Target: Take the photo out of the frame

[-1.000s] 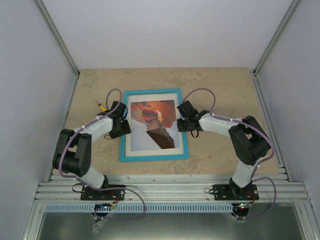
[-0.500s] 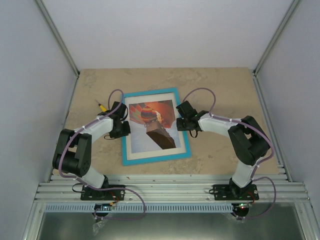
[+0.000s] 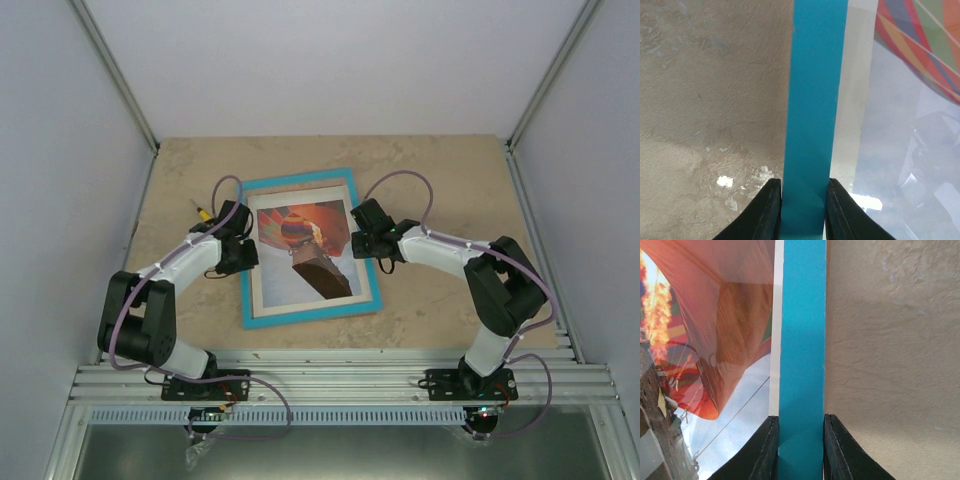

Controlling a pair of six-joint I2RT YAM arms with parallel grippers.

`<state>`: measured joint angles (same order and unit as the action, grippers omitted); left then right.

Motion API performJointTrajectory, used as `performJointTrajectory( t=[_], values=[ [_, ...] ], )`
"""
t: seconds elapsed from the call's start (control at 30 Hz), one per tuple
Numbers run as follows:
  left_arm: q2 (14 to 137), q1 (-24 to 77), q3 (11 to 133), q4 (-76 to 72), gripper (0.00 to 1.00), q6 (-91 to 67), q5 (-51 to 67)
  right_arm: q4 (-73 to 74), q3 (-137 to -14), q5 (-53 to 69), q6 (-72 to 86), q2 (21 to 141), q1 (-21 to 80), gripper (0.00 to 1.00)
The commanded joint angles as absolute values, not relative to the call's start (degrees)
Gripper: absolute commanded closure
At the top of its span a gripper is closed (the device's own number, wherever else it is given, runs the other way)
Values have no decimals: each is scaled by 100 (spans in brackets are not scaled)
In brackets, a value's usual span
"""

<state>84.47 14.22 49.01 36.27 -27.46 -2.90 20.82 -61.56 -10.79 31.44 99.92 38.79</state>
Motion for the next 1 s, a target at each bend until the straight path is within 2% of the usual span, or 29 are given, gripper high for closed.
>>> performJointTrajectory(
  t=[0.0,0.17,0.43,0.63,0.97],
  values=[
    [8170,1353,5148,3656,93,-3143,-646,2320,-6281,-1343,2962,9718,3896,100],
    [7990,1595,5414,3665,95,-3276,-471,2554,-6369,-1674,2648,9609,3753,100],
    [8314,2311,6016,3153,99,-3895,496,2735,-6236,-1783,1770,9149,2892,100],
    [9203,2942,6939,2680,100,-4236,1215,2854,-6289,-2118,1014,9090,2089,100],
    [11013,3750,8577,2141,100,-4612,1396,2505,-6402,-2288,706,9700,789,100]
  ],
)
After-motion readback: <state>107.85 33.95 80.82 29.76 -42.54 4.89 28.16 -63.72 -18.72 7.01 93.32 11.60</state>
